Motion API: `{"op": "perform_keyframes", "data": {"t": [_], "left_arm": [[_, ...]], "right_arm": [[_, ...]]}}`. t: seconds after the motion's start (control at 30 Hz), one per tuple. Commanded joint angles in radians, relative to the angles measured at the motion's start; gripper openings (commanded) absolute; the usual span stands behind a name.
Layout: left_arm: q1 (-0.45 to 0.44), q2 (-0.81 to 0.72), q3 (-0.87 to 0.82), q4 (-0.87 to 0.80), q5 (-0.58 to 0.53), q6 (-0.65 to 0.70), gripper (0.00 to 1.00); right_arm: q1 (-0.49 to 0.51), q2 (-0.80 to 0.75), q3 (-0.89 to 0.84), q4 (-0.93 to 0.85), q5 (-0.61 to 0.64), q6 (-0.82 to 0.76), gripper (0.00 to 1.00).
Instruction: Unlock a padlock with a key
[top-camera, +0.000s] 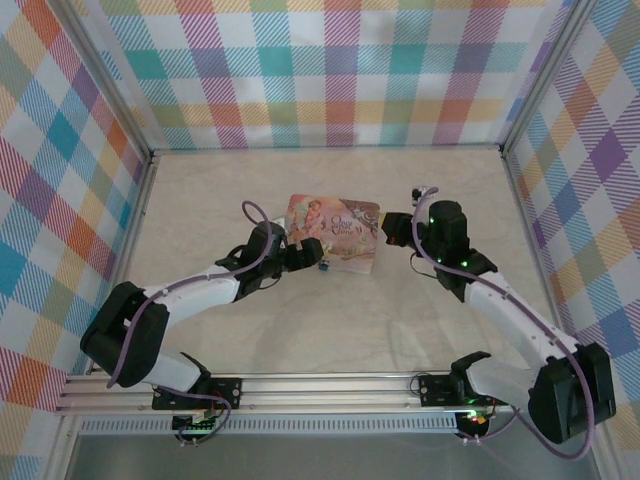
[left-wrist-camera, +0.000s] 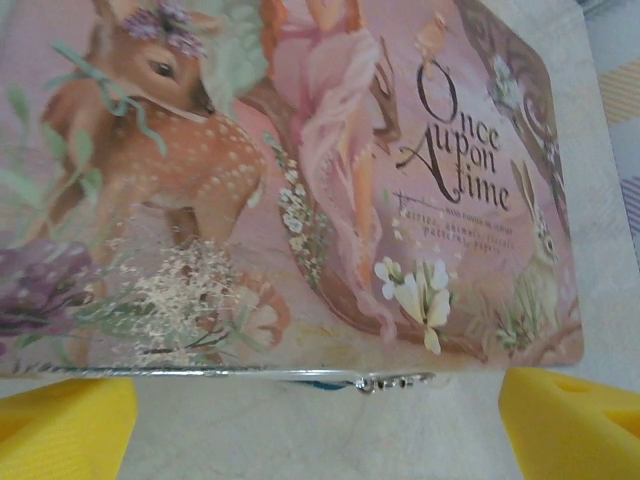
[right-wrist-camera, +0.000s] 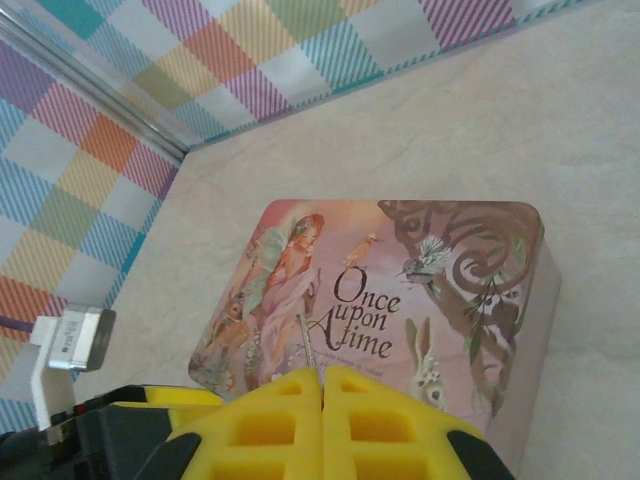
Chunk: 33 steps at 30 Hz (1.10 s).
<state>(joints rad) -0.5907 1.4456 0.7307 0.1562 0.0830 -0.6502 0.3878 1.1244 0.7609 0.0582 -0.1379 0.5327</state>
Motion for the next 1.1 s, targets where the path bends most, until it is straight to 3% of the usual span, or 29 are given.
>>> {"op": "perform_keyframes", "data": {"t": [0.0,0.2,0.37,0.57,0.73,1.07], "left_arm": [[0.030,0.010,0.040,0.057,-0.020,0.041,0.93],[0.040,-0.012,0.032,0.065,0.064,0.048,1.00],[0.025,-0.097,-0.040,0.055,0.110,0.069,1.00],[-0.016,-0.150,-0.118,0.074,0.126,0.119,1.00],[-0.071,-0.105,-0.129,0.117,0.086,0.173,1.00],[-0.135,0.034,-0.192,0.432,0.035,0.295,1.00]], "right_arm": [[-0.018,0.062,0.066,0.021,-0.038,-0.042,0.00],[-0.048,0.203,0.177,-0.019,-0.069,-0.064,0.00],[-0.062,0.308,0.300,-0.082,-0.066,-0.105,0.00],[-0.083,0.471,0.472,-0.168,-0.056,-0.142,0.00],[-0.083,0.628,0.659,-0.301,-0.018,-0.193,0.00],[-0.083,0.798,0.841,-0.389,0.025,-0.241,0.00]]}}
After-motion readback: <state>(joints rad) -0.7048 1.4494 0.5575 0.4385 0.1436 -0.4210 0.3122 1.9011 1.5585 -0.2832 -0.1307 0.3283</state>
